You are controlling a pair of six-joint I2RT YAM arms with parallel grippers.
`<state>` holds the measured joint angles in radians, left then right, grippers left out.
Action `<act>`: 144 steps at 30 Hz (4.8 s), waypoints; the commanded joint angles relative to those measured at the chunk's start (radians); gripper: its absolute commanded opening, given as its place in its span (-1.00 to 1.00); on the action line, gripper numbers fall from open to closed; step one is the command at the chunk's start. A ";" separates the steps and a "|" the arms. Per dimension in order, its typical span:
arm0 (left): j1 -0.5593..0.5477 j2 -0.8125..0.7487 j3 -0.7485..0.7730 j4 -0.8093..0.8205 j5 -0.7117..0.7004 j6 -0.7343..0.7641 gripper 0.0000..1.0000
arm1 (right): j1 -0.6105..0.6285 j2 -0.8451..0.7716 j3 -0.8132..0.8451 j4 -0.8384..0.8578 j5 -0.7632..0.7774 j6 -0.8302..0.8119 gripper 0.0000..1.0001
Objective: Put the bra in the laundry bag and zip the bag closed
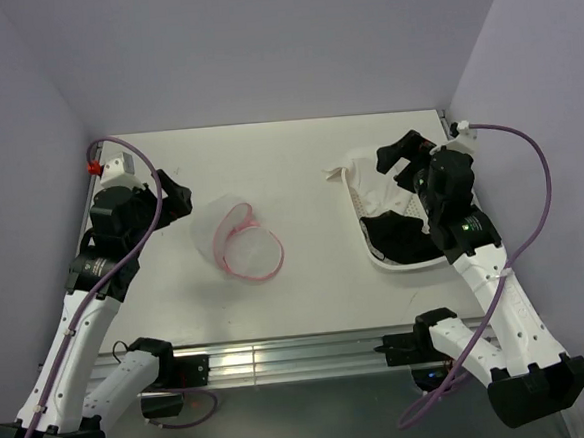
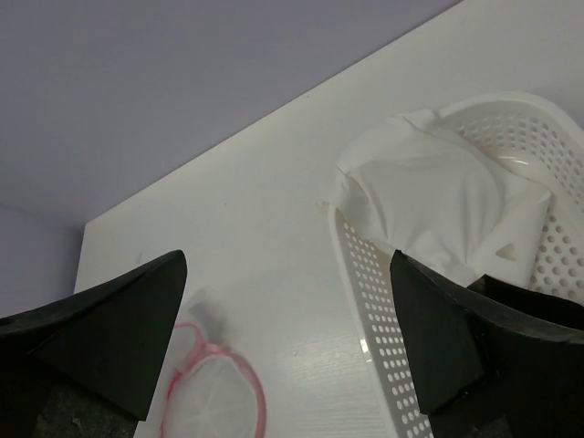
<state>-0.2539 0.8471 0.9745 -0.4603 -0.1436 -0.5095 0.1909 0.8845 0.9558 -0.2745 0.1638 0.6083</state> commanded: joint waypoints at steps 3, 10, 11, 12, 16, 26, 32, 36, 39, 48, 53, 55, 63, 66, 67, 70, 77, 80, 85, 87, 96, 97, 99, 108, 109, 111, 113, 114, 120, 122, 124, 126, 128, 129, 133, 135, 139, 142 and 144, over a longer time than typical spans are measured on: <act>0.005 -0.010 0.012 0.034 0.022 0.005 0.99 | -0.005 -0.022 0.011 -0.012 0.065 -0.008 1.00; 0.005 -0.008 0.012 0.035 0.021 0.003 0.99 | -0.005 0.002 0.058 -0.121 0.128 -0.001 1.00; 0.005 -0.006 0.010 0.035 0.016 0.003 0.98 | -0.005 0.007 0.063 -0.136 0.135 0.002 1.00; 0.005 -0.005 0.009 0.034 0.013 0.003 0.98 | -0.005 0.014 0.070 -0.153 0.141 0.005 1.00; 0.005 0.006 0.007 0.032 0.003 0.000 0.99 | -0.005 0.060 0.087 -0.285 0.120 0.033 1.00; 0.005 0.018 0.007 0.038 0.024 -0.004 0.98 | -0.007 0.091 -0.051 -0.445 0.131 0.180 0.93; 0.005 0.018 0.006 0.037 0.022 -0.006 0.98 | -0.013 0.024 -0.043 -0.577 0.221 0.263 0.87; 0.005 0.021 0.007 0.038 0.033 -0.007 0.98 | -0.034 -0.019 -0.048 -0.681 0.305 0.353 0.75; 0.007 0.017 0.009 0.040 0.045 -0.009 0.98 | -0.073 -0.047 -0.080 -0.693 0.326 0.389 0.74; 0.007 0.017 0.004 0.045 0.065 -0.011 0.99 | -0.205 0.008 -0.164 -0.641 0.169 0.393 0.64; 0.007 0.009 0.004 0.046 0.062 -0.012 0.98 | -0.248 0.005 -0.215 -0.595 0.135 0.400 0.43; 0.007 0.010 0.001 0.048 0.061 -0.011 0.99 | -0.269 0.011 -0.230 -0.575 0.128 0.400 0.40; 0.007 0.018 0.001 0.049 0.061 -0.011 0.98 | -0.317 0.011 -0.264 -0.491 0.118 0.396 0.33; 0.007 0.020 0.001 0.049 0.059 -0.012 0.99 | -0.329 0.022 -0.284 -0.453 0.095 0.398 0.24; 0.007 0.018 0.000 0.049 0.059 -0.012 0.99 | -0.329 0.025 -0.296 -0.444 0.088 0.401 0.19; 0.007 0.020 0.000 0.049 0.058 -0.012 0.99 | -0.331 0.037 -0.310 -0.416 0.085 0.403 0.05; 0.007 0.027 0.001 0.046 0.056 -0.009 0.99 | -0.332 0.064 -0.318 -0.379 0.105 0.398 -0.22; 0.007 0.027 0.000 0.046 0.052 -0.011 0.99 | -0.332 0.073 -0.302 -0.374 0.118 0.390 -0.38; 0.007 0.027 0.000 0.046 0.049 -0.009 0.99 | -0.334 0.065 -0.244 -0.381 0.138 0.371 -0.84; 0.007 0.027 0.000 0.048 0.049 -0.009 0.99 | -0.334 0.056 -0.188 -0.399 0.138 0.357 -0.98; 0.007 0.029 0.001 0.048 0.047 -0.011 0.98 | -0.332 0.096 0.234 -0.483 0.123 0.278 -1.00; 0.007 0.027 0.001 0.046 0.049 -0.011 0.98 | -0.332 0.103 0.265 -0.483 0.114 0.271 -1.00; 0.007 0.030 0.001 0.046 0.050 -0.011 0.98 | -0.332 0.120 0.328 -0.479 0.079 0.260 -1.00; 0.007 0.030 0.001 0.046 0.050 -0.009 0.98 | -0.156 0.321 0.728 -0.453 0.026 0.187 -1.00; 0.007 0.032 0.000 0.046 0.049 -0.011 0.98 | -0.112 0.343 0.771 -0.462 0.096 0.176 -1.00; 0.007 0.030 0.000 0.048 0.049 -0.011 0.98 | 0.014 0.422 0.919 -0.499 0.153 0.150 -1.00; 0.007 0.029 0.000 0.048 0.049 -0.011 0.98 | 0.118 0.479 1.010 -0.528 0.197 0.133 -1.00; 0.008 0.029 0.001 0.046 0.050 -0.009 0.98 | 0.151 0.529 1.087 -0.534 0.207 0.121 -1.00; 0.010 0.040 -0.002 0.052 0.068 -0.015 0.98 | 0.344 0.692 1.235 -0.511 0.221 0.149 -1.00; 0.010 0.049 -0.002 0.054 0.078 -0.018 0.98 | 0.378 0.743 1.250 -0.496 0.236 0.171 -1.00; 0.010 0.055 -0.007 0.057 0.085 -0.023 0.99 | 0.398 0.764 1.230 -0.486 0.240 0.200 -1.00; 0.008 0.072 -0.010 0.066 0.094 -0.030 0.99 | 0.398 0.754 1.106 -0.422 0.223 0.231 -1.00; 0.004 0.114 -0.014 0.063 0.101 -0.053 0.99 | 0.398 0.722 0.934 -0.335 0.215 0.246 -1.00; -0.022 0.144 -0.010 0.031 0.093 -0.061 0.98 | 0.398 0.711 0.878 -0.313 0.215 0.264 -1.00; -0.128 0.266 0.032 -0.058 -0.103 -0.107 0.94 | 0.398 0.680 0.637 -0.223 0.174 0.310 -1.00; -0.156 0.300 0.035 -0.064 -0.139 -0.106 0.94 | 0.398 0.663 0.496 -0.167 0.155 0.332 -1.00; -0.195 0.406 0.068 -0.109 -0.200 -0.074 0.97 | 0.404 0.651 0.321 -0.101 0.132 0.355 -1.00; -0.223 0.481 0.093 -0.126 -0.229 -0.060 0.97 | 0.407 0.645 0.242 -0.074 0.132 0.364 -1.00; -0.237 0.516 0.107 -0.146 -0.272 -0.055 0.97 | 0.407 0.637 0.209 -0.054 0.129 0.366 -1.00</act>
<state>-0.4694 1.3254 1.0245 -0.5735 -0.3214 -0.5850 0.5934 1.6020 1.1812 -0.4438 0.2852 0.9497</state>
